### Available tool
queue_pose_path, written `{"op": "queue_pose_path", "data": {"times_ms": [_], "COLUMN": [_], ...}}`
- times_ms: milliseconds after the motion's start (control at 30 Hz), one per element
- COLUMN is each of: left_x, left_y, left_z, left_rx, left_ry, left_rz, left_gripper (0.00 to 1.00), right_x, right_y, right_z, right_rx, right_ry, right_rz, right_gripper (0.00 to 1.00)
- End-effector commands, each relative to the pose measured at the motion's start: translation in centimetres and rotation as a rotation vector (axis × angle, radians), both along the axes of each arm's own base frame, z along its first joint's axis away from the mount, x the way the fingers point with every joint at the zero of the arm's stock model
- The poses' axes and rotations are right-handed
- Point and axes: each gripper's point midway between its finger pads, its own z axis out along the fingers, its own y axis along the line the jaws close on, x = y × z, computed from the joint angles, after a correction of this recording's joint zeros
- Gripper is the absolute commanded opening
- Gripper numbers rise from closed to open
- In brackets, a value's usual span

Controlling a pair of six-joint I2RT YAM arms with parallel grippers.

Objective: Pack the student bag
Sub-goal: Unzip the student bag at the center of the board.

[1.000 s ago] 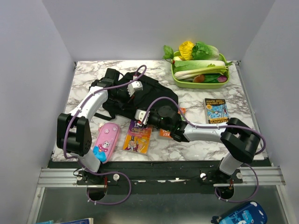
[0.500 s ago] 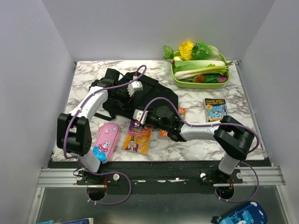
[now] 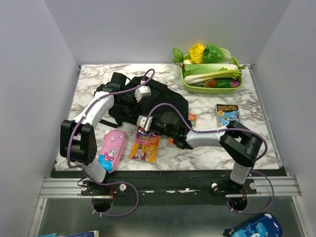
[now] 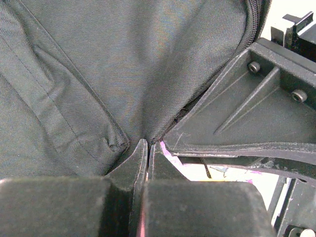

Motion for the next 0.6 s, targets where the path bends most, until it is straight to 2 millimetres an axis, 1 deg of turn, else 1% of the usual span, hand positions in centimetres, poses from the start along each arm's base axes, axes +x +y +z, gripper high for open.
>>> {"op": "queue_pose_path", "data": {"times_ms": [0,33,100,133,233,300,367,433,467,500,567], "left_x": [-0.9,-0.9,-0.9,-0.9,-0.8,-0.8,-0.8,-0.9,-1.0,-1.0,-1.1], "left_y": [-0.9,-0.8,-0.8,-0.8,-0.6,-0.5,-0.4,-0.3,-0.2,-0.2,-0.1], "left_z": [1.0,0.9,0.7,0.7,0.4,0.1,0.0,-0.3,-0.5,-0.5,-0.6], "left_rx": [-0.056,-0.056,-0.052,-0.050,-0.039,-0.031,-0.026,-0.017,-0.014,-0.013,-0.008], "left_ry": [0.012,0.015,0.018,0.017,0.013,0.012,0.013,0.014,0.012,0.013,0.009], "left_rz": [-0.024,-0.024,-0.023,-0.021,-0.016,-0.015,-0.014,-0.014,-0.014,-0.013,-0.014], "left_gripper": [0.00,0.00,0.00,0.00,0.00,0.00,0.00,0.00,0.00,0.00,0.00], "right_x": [0.6,0.6,0.6,0.5,0.1,-0.2,-0.6,-0.4,-0.5,-0.5,-0.6], "right_y": [0.9,0.8,0.7,0.6,0.2,-0.2,-0.6,-1.4,-1.6,-2.1,-2.5], "right_z": [1.3,1.4,1.7,1.5,1.5,1.1,1.4,1.2,1.6,1.3,1.2], "right_rx": [0.027,0.029,0.035,0.029,0.023,0.019,0.031,0.041,0.056,0.056,0.067], "right_ry": [-0.032,-0.031,-0.028,-0.019,0.003,0.023,0.042,0.064,0.069,0.080,0.098], "right_rz": [-0.014,-0.016,-0.017,-0.018,-0.019,-0.021,-0.025,-0.066,-0.072,-0.091,-0.111], "right_gripper": [0.27,0.18,0.12,0.08,0.02,0.01,0.01,0.01,0.01,0.01,0.01]}}
